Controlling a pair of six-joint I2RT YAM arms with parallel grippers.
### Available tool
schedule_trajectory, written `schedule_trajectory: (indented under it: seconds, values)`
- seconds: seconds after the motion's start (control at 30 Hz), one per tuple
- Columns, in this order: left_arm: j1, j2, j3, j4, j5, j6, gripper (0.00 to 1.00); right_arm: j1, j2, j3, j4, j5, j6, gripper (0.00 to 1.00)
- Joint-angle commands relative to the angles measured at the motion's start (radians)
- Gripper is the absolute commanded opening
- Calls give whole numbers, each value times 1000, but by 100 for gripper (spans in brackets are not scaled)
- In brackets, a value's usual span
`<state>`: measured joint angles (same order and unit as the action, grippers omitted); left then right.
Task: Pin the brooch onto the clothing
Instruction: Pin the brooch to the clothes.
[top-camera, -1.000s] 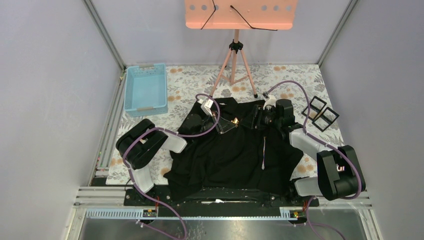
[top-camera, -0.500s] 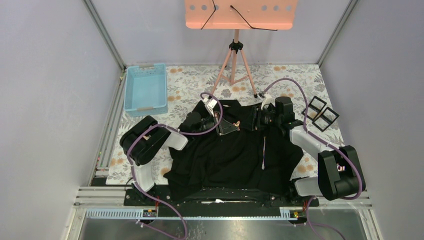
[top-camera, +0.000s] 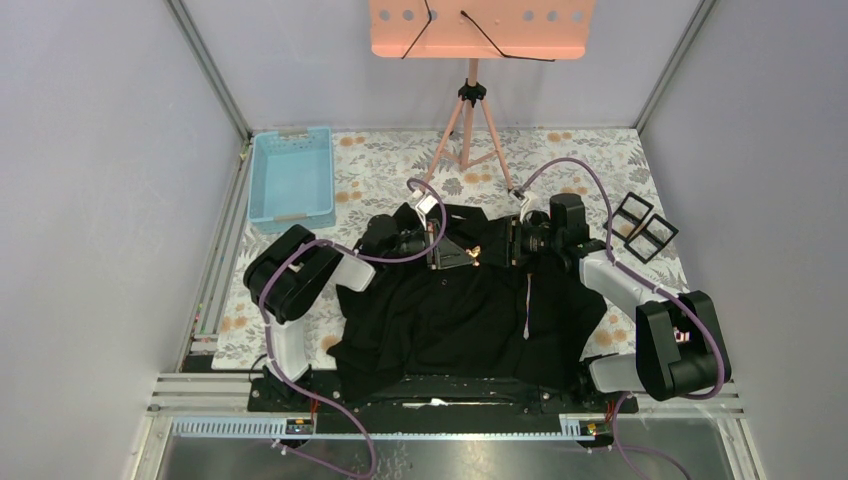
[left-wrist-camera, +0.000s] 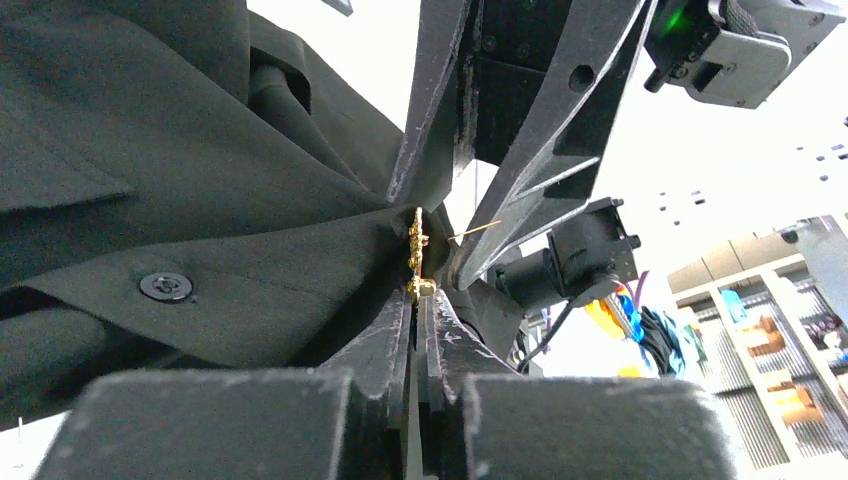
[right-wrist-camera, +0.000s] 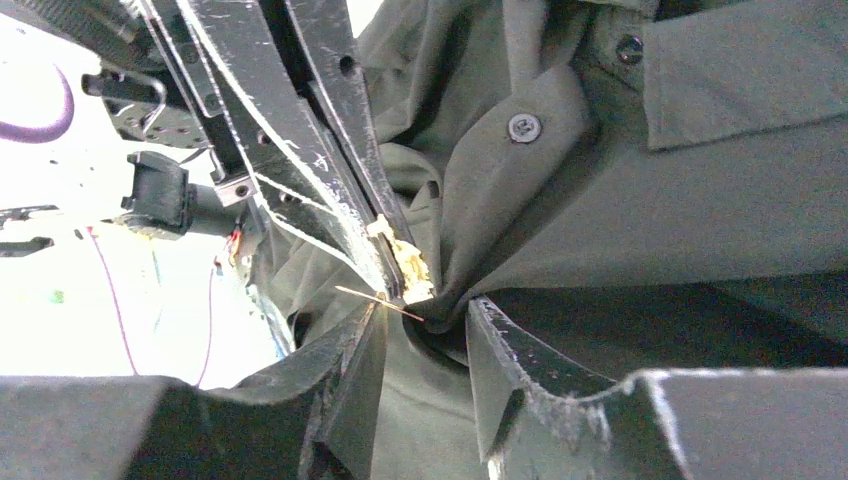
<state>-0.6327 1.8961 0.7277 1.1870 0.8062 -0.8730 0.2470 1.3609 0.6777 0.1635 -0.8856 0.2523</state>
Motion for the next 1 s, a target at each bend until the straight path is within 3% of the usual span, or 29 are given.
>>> schedule_trajectory:
  seconds: [0.0, 0.37, 0.97]
  values:
    - [8, 22, 56, 98, 145, -6, 0, 3, 1, 55, -13, -91, -36, 40]
    - [8, 25, 86, 50, 248, 20, 0, 3, 62, 104, -83, -170, -66, 29]
    - [8, 25, 165, -177, 343, 134, 0, 63, 143, 197, -305, -214, -182, 32]
